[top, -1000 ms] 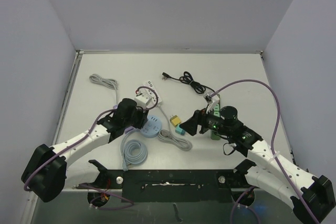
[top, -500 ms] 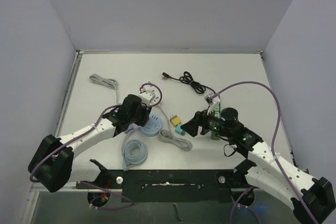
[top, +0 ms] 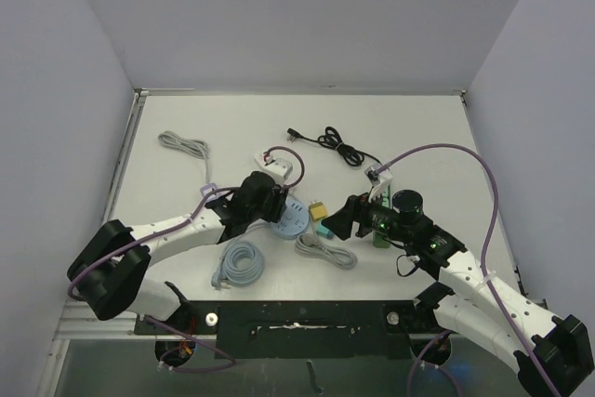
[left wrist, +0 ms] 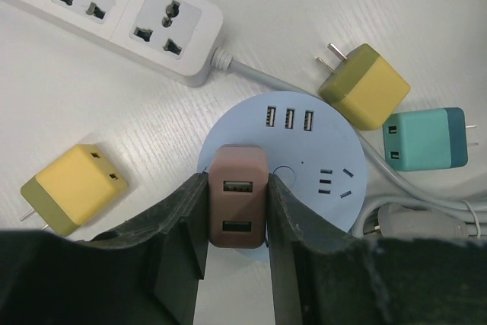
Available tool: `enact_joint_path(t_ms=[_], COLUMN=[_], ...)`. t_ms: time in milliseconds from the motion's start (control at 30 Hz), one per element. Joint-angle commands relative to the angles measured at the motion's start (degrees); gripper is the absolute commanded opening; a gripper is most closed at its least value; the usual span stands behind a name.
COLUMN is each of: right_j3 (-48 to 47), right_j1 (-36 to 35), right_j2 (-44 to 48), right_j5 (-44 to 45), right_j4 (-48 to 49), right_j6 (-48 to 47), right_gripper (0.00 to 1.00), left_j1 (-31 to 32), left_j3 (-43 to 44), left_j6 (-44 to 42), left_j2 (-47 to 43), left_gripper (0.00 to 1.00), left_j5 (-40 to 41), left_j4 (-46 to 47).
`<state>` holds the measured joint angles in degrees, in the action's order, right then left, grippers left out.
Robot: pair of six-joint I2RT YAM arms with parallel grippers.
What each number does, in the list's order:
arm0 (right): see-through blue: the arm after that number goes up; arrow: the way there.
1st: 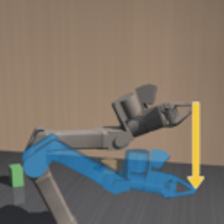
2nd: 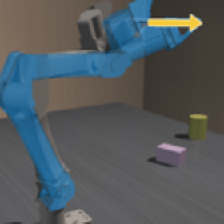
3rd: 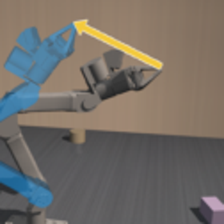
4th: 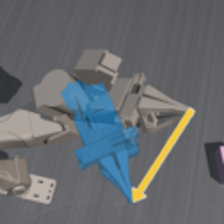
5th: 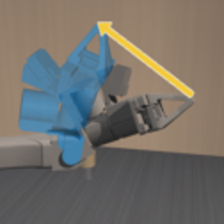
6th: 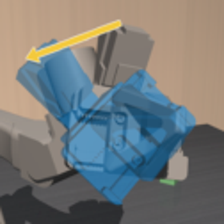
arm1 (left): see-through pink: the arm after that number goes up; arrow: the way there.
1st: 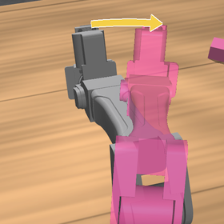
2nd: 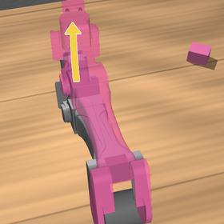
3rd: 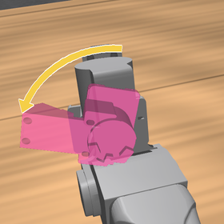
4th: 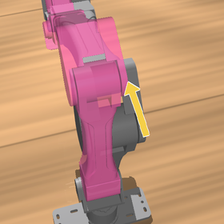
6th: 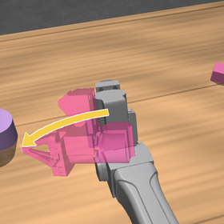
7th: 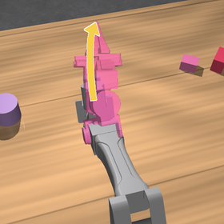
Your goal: Insert the plug
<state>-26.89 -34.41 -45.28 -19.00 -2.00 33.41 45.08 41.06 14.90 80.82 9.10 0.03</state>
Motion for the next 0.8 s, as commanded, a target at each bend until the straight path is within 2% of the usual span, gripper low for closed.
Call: enact_joint_path(t_ms=[0, 333, 567, 667, 767], right_j3=[-1.1, -1.7, -3.4, -3.8, -3.9], right_j1=[0.6, 1.2, 1.5, 1.6, 1.6], right_j2=[0.1, 1.1, 1.2, 1.6, 2.1], right_j5=[0.9, 1.6, 4.0, 5.0, 5.7], right_j4=[1.4, 0.2, -2.4, -3.3, -4.1], right_j6=[-0.2, 0.0, -0.3, -0.4, -0.6], right_gripper=[0.75, 0.75, 0.75, 0.75, 0.75], left_j1=[0.4, 0.7, 0.3, 0.3, -0.2], left_j3=[1.2, 10.5, 17.0, 17.9, 15.7], left_j6=[0.9, -2.4, -1.0, -0.5, 0.6], left_j2=[4.1, 13.8, 21.8, 24.2, 23.4], left_gripper=[0.0, 0.0, 0.0, 0.0, 0.0], left_j5=[1.3, 1.0, 1.9, 1.0, -1.5], left_j4=[-7.9, -21.8, -30.1, -31.1, -28.3])
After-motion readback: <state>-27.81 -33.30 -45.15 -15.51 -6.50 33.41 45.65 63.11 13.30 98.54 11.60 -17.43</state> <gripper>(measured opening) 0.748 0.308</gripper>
